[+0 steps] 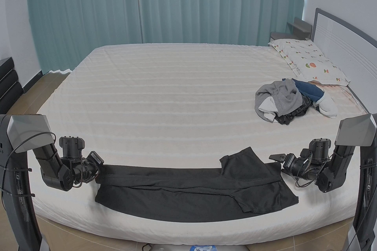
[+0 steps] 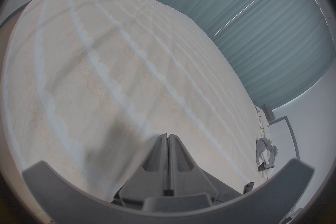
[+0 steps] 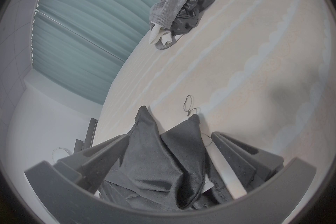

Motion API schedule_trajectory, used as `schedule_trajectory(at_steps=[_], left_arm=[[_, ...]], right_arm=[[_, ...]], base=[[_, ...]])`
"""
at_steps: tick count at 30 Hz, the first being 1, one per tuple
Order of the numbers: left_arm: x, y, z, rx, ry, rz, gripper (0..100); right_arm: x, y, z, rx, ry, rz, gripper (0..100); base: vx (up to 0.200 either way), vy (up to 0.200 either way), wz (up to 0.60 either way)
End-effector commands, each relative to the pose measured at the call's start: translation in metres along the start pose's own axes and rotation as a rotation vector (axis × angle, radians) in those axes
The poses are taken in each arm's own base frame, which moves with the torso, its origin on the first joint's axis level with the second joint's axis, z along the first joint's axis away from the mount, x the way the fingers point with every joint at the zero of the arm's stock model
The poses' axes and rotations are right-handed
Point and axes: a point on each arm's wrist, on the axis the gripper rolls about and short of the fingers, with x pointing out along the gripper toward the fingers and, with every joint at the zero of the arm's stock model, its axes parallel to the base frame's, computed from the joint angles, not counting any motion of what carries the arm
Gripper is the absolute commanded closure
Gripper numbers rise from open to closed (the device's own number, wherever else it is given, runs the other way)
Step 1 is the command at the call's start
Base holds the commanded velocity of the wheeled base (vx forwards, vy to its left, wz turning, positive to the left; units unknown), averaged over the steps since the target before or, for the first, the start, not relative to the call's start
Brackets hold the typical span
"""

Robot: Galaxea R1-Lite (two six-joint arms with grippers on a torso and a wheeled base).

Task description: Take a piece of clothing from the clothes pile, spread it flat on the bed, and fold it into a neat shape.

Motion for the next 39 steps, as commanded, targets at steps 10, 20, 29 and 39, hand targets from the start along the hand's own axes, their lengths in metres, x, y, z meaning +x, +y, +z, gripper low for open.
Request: schedule_trajectory(at_steps=[10,20,29,39], left_arm=[[0.002,0.002,-0.002,0.000,0.007,0.008,100],[0.002,0.002,-0.002,0.000,0.007,0.008,100],[0.002,0.002,-0.002,0.000,0.007,0.008,100],[0.001,0.003,-0.003,0.006,0.012,0.012,100]], right_arm=[[0.001,0.005,-0.001,-0.011,0.003,0.015,0],[0.004,0.004,-0.001,-0.020,0.008,0.010,100],[0.005,0.003,0.010,-0.017,-0.031,0.021,100],[0.011,-0.005,0.018,-0.008,-0.062,0.023,100]], base=[[0.000,0.000,0.00],[0.000,0.000,0.00],[0.000,0.000,0.00],[0.000,0.000,0.00]])
